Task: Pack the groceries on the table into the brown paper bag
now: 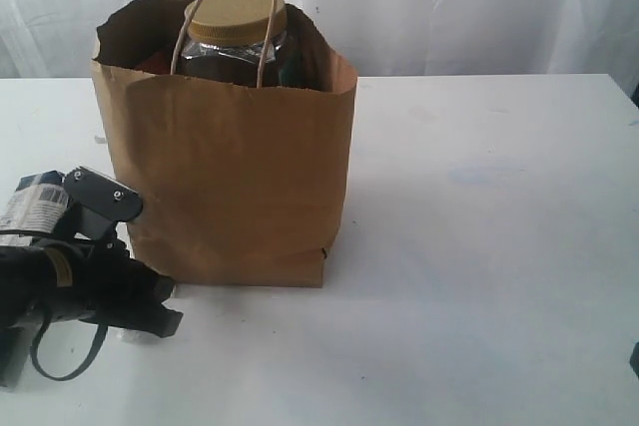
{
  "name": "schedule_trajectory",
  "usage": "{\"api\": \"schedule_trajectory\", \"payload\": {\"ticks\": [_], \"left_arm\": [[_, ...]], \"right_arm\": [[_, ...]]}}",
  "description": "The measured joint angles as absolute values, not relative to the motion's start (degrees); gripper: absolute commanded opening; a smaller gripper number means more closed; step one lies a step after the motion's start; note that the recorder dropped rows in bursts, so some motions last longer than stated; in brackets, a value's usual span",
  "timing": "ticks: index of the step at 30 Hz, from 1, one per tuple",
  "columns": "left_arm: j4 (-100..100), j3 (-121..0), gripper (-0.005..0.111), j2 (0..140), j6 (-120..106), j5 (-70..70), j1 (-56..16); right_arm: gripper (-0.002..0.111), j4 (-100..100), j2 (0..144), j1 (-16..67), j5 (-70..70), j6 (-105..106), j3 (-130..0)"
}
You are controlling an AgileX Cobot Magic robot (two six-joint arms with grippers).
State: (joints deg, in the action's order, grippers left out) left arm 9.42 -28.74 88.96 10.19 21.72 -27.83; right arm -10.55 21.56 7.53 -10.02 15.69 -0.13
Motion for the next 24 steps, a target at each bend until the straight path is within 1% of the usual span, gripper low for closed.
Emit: {"api": "schedule_trajectory", "payload": {"ticks": [7, 12, 13, 15, 18, 19, 24], "left_arm": [[9.4, -28.7, 0.051, 94.0, 12.4, 27.8, -27.8], [9.4, -30.5, 0.050, 97.4, 12.8, 28.5, -27.8], [9.4, -31.3, 0.046, 98.0, 13.1, 28.5, -27.8], [9.3, -32.9, 0.033, 99.0, 14.0, 27.8, -27.8], [9.3, -34.8, 0.003, 99.5, 16.1, 25.7, -27.8], [9.3, -35.2, 0.000, 99.5, 16.3, 24.7, -27.8], [9.6, -36.2, 0.000, 99.0, 17.1, 19.6, -27.8]], "right_arm": [[0.000, -10.6, 21.6, 7.5, -10.0, 15.7, -0.1], [0.000, -10.6, 21.6, 7.5, -10.0, 15.7, -0.1], [0.000, -10.6, 21.6, 7.5, -10.0, 15.7, -0.1], [0.000, -10.6, 21.6, 7.5, -10.0, 15.7, -0.1], [0.000, -10.6, 21.6, 7.5, -10.0, 15.7, -0.1], [0.000, -10.6, 21.6, 7.5, -10.0, 15.7, -0.1], [0.000, -10.6, 21.6, 7.5, -10.0, 15.7, -0.1]]}}
